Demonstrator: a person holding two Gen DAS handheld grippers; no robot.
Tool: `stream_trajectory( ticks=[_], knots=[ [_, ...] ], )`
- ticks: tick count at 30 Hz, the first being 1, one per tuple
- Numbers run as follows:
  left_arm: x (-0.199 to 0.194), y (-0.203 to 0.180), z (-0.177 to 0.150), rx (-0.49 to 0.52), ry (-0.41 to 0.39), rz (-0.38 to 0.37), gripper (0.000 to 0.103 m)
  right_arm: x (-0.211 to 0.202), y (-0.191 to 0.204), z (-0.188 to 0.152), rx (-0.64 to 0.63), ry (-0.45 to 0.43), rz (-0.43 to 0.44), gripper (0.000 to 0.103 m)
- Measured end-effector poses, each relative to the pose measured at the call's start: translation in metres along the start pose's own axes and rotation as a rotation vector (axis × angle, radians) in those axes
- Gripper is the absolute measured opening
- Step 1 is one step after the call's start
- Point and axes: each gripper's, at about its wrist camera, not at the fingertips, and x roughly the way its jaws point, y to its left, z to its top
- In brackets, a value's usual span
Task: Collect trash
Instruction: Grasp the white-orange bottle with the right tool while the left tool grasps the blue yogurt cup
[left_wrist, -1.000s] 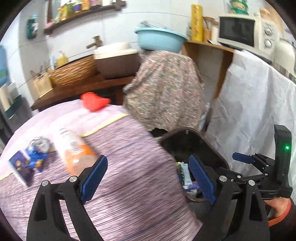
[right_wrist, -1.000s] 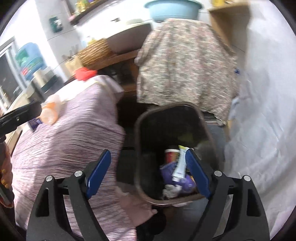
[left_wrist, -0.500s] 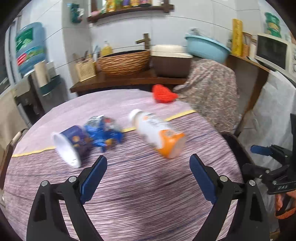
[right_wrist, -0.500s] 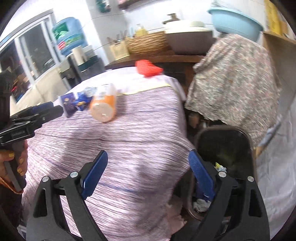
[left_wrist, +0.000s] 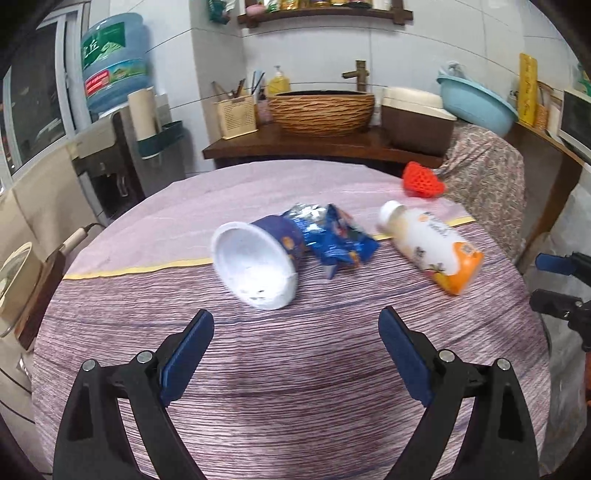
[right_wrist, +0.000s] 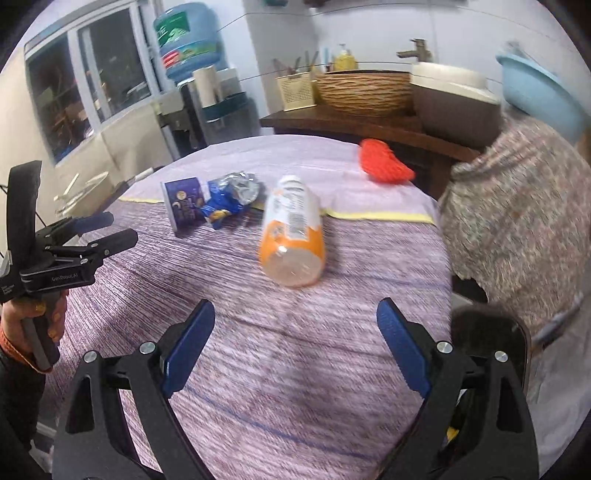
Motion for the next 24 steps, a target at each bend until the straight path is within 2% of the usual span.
stream_trajectory(
  ticks=[4, 9, 11, 16, 24],
  knots=[
    [0.010, 0.024, 0.001, -0.044, 0.021, 0.009, 0.090, 0.017, 0.014, 0.018, -0.041, 0.015, -0.004, 0.089],
    [0.022, 0.038, 0.005, -0.113, 0.030, -0.029, 0.089, 0.045, 0.024, 0.040, -0.079, 0.045, -0.038, 0.089],
    [0.026, 0.037, 0.008, -0.125, 0.030, -0.041, 0.086, 0.057, 0.026, 0.049, -0.086, 0.058, -0.053, 0.088],
    [0.041, 0.033, 0.018, -0.124, 0.042, -0.061, 0.071, 0.079, 0.025, 0.058, -0.091, 0.088, -0.087, 0.088],
    [0.063, 0.029, 0.030, -0.139, 0.059, -0.093, 0.066, 0.112, 0.024, 0.066, -0.119, 0.165, -0.139, 0.088]
  ],
)
